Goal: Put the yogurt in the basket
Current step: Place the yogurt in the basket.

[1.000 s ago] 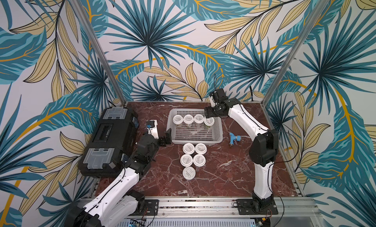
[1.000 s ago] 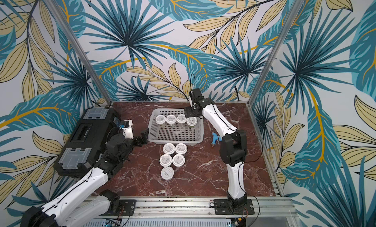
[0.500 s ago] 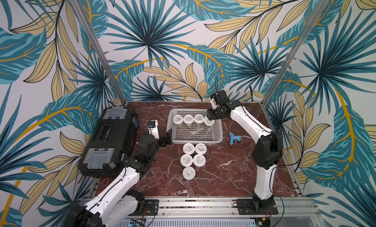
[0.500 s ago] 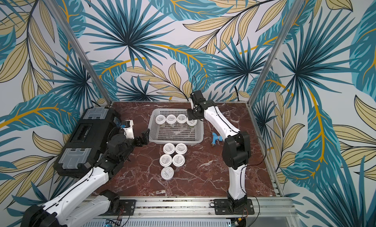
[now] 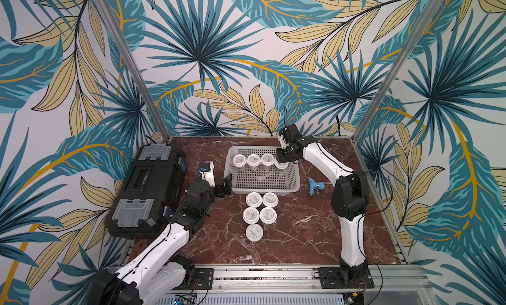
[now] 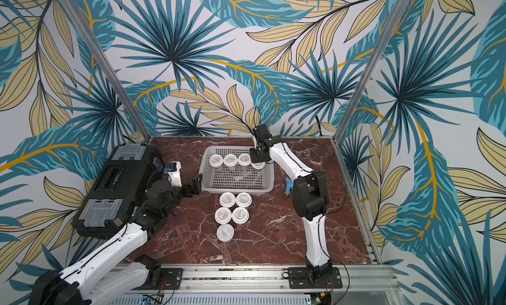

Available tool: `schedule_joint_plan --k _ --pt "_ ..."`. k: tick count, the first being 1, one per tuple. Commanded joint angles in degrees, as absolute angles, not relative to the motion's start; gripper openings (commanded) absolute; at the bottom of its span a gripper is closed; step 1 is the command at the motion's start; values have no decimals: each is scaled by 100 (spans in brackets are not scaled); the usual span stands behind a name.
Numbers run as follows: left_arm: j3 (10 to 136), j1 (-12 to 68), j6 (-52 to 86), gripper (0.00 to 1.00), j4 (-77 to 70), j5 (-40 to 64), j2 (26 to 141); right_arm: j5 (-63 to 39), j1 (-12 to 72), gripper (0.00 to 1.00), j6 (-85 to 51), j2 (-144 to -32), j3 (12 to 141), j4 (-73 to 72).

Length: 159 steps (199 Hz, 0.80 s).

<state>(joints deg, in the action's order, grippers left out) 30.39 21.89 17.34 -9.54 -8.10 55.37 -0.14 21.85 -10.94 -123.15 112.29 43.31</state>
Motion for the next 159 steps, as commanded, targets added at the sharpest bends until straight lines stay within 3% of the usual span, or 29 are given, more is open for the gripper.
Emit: schedule_joint_plan --k 1,159 --pt "3217 2150 1684 99 -932 -783 5516 -71 2179 41 -1134 -12466 11338 4256" --pt "3252 2148 1679 99 -898 -729 5581 -71 2136 43 -1151 -12841 11358 4017"
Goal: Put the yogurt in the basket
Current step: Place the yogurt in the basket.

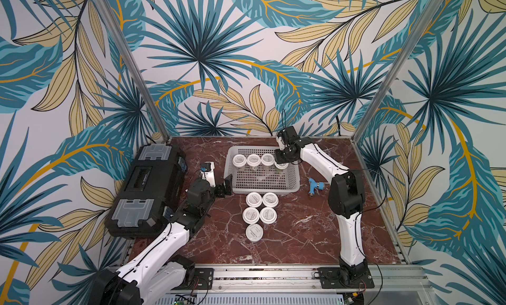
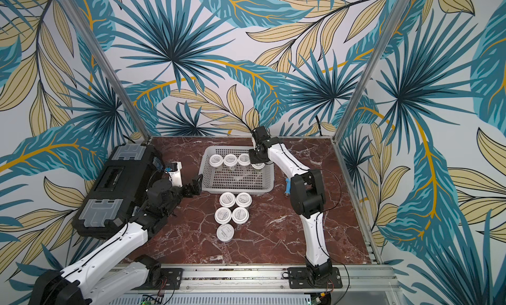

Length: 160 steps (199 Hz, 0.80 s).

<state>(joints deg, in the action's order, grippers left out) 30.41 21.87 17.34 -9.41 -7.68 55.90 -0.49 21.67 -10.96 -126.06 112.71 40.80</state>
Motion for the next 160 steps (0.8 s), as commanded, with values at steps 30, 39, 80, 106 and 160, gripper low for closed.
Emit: schedule_joint_plan --k 30,39,80,106,160 --pt "3251 2145 1670 99 -896 -729 5586 -96 2136 46 -1161 -12904 11364 3982" --pt "3252 2149 1670 99 -897 -729 5598 -97 2136 46 -1161 -12903 11355 3965" --pt "3265 2149 1670 99 -896 -721 5609 -141 2136 48 -1172 -12896 11347 3887" --pt "3263 2152 1680 99 -905 -712 5618 -200 2136 50 -1188 -12860 11312 3852" --pt "3313 2149 1679 99 -888 -651 5702 -239 2134 58 -1229 -12306 10949 3676"
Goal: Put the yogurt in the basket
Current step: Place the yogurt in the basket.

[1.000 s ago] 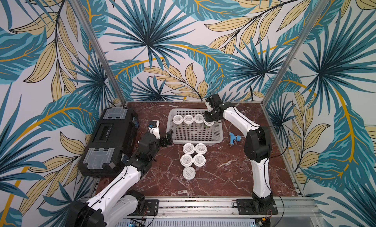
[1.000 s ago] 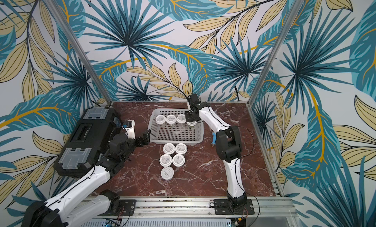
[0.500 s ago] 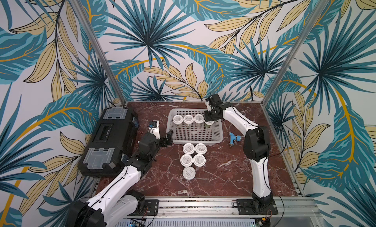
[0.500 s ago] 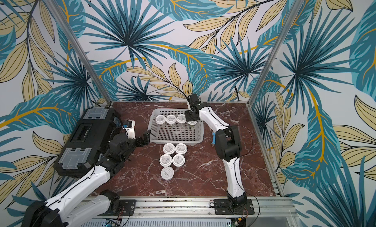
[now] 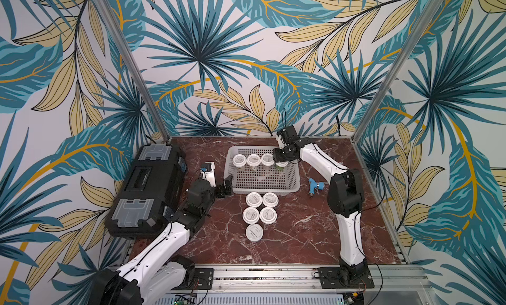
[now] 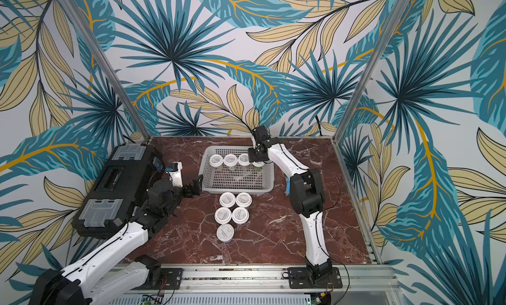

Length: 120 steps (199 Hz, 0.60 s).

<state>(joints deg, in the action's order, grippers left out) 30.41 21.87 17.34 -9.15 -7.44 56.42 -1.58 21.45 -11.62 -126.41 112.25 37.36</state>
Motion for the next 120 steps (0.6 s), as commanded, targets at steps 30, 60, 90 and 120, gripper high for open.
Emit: schedule_joint_plan --k 30,60,90,120 --pt "3356 2157 1683 99 -863 -650 5787 -295 2136 64 -1263 -11832 10621 3520" --pt "3393 2166 1694 99 -861 -650 5862 -417 2135 66 -1310 -11360 10242 3377" --pt "3427 2212 1696 99 -836 -650 5915 -634 2136 66 -1384 -10970 9809 3376" --pt "3445 2258 1673 99 -826 -650 5953 -795 2152 64 -1432 -10793 9311 3309"
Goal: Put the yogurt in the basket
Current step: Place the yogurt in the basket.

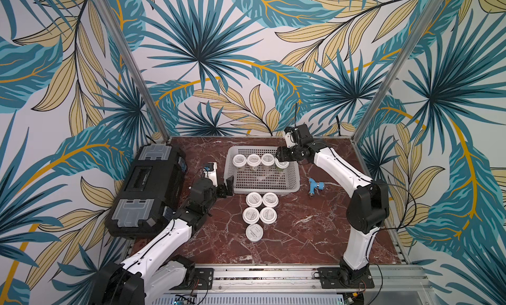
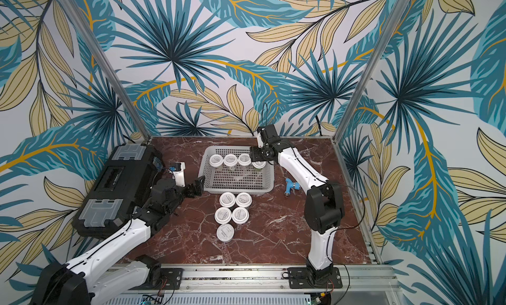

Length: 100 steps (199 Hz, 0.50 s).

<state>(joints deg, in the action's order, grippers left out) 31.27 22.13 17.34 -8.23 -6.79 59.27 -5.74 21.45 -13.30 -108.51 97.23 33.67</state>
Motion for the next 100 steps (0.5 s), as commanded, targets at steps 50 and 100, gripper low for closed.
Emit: schedule_joint_plan --k 50,100 --pt "3480 2313 1645 99 -809 -692 5980 -1037 2162 62 -1574 -11051 9270 2998" --pt "3489 2312 1626 99 -821 -694 6045 -1658 2310 62 -1909 -11430 9586 2728"
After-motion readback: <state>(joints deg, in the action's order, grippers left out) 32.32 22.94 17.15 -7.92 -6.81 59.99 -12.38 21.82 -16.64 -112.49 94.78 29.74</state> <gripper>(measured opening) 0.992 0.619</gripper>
